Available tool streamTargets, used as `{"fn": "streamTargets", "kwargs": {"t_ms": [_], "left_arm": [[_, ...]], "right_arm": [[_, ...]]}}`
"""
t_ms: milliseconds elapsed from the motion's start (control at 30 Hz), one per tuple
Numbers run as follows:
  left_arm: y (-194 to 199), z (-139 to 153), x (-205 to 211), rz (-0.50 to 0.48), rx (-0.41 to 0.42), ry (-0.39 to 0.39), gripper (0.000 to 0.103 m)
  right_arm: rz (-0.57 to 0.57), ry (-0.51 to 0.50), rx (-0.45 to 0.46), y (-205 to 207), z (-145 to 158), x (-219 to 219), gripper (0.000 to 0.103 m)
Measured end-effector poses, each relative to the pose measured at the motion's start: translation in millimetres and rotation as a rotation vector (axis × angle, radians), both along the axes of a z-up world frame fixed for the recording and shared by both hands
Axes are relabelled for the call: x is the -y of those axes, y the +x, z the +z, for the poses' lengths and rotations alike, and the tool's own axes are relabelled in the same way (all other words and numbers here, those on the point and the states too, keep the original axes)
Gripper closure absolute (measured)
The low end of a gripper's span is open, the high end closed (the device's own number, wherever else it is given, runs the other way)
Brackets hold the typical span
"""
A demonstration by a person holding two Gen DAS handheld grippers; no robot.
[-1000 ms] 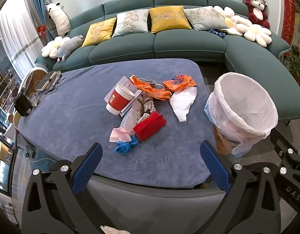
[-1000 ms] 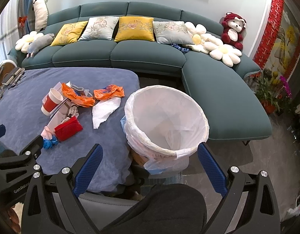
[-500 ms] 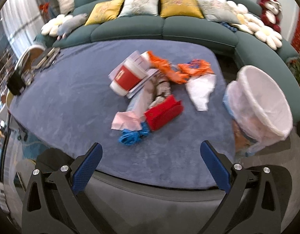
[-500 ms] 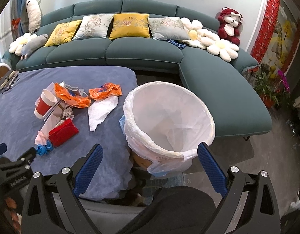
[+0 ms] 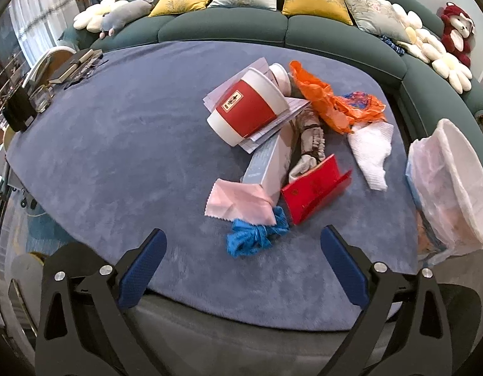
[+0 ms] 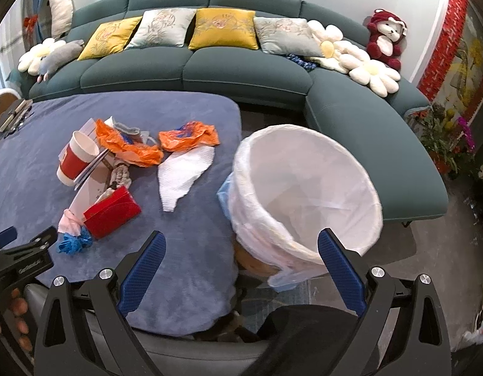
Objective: Collect trash
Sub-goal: 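Grasp the pink cloth with the left gripper while the right gripper grasps the red card box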
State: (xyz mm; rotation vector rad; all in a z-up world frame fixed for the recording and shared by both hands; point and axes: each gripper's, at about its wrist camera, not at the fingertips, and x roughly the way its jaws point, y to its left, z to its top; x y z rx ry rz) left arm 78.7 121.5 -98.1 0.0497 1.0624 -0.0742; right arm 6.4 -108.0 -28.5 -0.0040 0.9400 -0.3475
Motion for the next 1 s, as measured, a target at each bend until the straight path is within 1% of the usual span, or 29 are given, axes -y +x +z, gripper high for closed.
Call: {"fn": "streamTargets", "kwargs": {"t_ms": [33,100,133,267,333,400,500,567,633,667,700,767,833,867,933,1000], "left_arm": [[5.2,-4.3,-0.2,-0.007,-0.008,-0.001,0.014],[15.5,-12.5,-1.5,-0.008,-0.032,-0.015,0.015],[19.4,-15.5,-2.0,-0.005,-0.038,-0.021,0.019],[34.6,-30.0,-2.1,-0.016,-0.064,-0.026,0.026],[41.1,-39.2,-3.0,-0.026,-0.091,-0.03,0.038],[46.7,-45.1,-5.8,-0.026,-0.114,-0.047,0.043],[50.5,-48.3,-9.9,-0.029,-0.126,-0.068,0.053],[52.3,-50.5,-11.7,-0.036,-0.135,-0.084,0.063],[54.4,-52.6,-14.7,-0.051,-0.154,-0.107,0.081],[55.4,-53.7,-15.7,-0.054,-0.159,-0.114,0.085],[55.9,-54.1,-17.4,-0.057,-0.164,-0.123,0.093],[56.3,-54.0,-20.7,-0.061,-0.165,-0.135,0.096],[55.5,-51.2,-25.2,-0.062,-0.155,-0.141,0.099],[54.9,-48.8,-28.1,-0.061,-0.15,-0.144,0.099],[54.2,-44.0,-33.6,-0.056,-0.142,-0.155,0.099],[54.5,-38.6,-38.9,-0.047,-0.134,-0.167,0.099]], "right_arm": [[0.005,0.001,-0.006,3.0,-2.1,-2.9,0.009],[0.012,0.0,-0.016,8.7,-5.8,-7.6,0.009],[0.015,0.001,-0.02,10.7,-7.2,-9.0,0.009],[0.027,0.01,-0.039,22.6,-16.2,-18.6,0.009],[0.035,0.014,-0.048,28.7,-20.9,-23.5,0.009],[0.042,0.022,-0.058,35.9,-26.8,-29.8,0.01],[0.06,0.05,-0.071,45.9,-36.1,-39.9,0.011],[0.073,0.071,-0.082,53.0,-42.3,-47.5,0.014],[0.082,0.1,-0.096,61.5,-49.3,-55.0,0.019],[0.085,0.113,-0.099,64.6,-51.7,-57.7,0.02],[0.088,0.132,-0.106,69.3,-55.0,-61.8,0.021],[0.091,0.153,-0.115,76.9,-59.3,-67.8,0.024],[0.095,0.17,-0.124,85.8,-64.0,-74.8,0.03],[0.096,0.178,-0.129,89.7,-66.6,-78.2,0.032],[0.096,0.195,-0.138,96.6,-71.6,-82.3,0.038],[0.093,0.225,-0.155,103.2,-78.5,-87.2,0.04]]}}
